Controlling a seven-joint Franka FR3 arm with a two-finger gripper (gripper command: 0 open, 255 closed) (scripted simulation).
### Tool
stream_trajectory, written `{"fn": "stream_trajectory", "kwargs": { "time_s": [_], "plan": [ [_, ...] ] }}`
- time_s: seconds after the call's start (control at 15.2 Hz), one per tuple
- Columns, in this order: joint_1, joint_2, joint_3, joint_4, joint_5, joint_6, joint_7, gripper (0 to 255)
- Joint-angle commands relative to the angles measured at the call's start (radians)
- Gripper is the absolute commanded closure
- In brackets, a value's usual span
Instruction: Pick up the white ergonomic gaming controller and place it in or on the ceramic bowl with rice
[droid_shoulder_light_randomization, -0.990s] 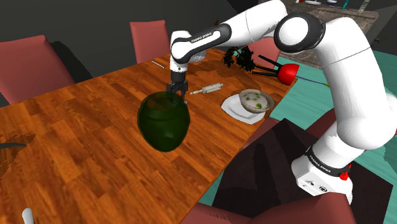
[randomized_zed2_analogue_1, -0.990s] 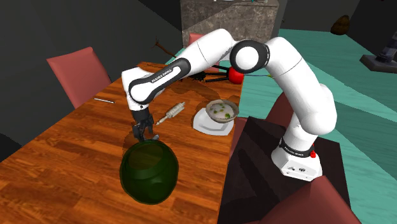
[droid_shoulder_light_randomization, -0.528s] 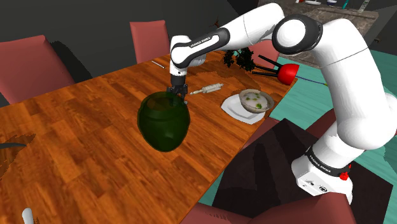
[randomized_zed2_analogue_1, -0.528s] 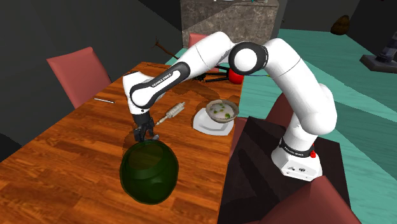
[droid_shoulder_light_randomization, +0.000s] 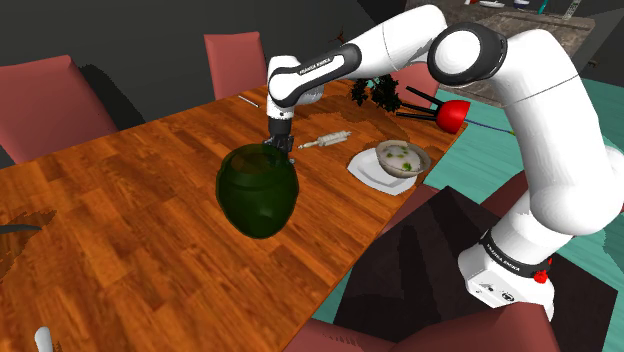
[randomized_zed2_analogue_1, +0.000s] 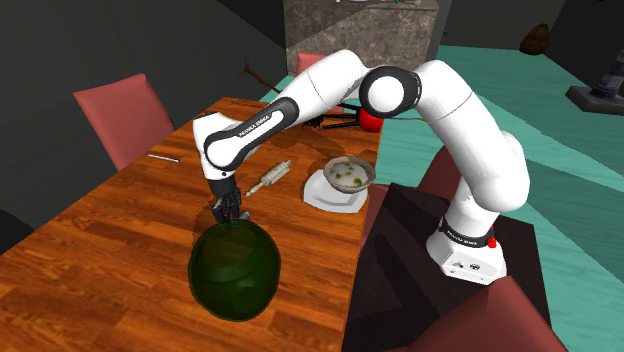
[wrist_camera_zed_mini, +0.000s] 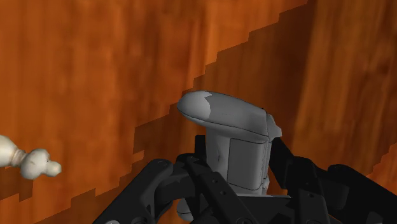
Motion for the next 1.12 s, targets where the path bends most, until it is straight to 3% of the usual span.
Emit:
{"fn": "stream_trajectory", "kwargs": {
  "time_s": [0.0,1.06],
  "plan": [
    [0.000,0.000,0.000,0.000,0.000,0.000,0.000,255],
    [-0.011,-0.087,0.017,0.018,0.017,-0.102,0.015,255]
  ]
}}
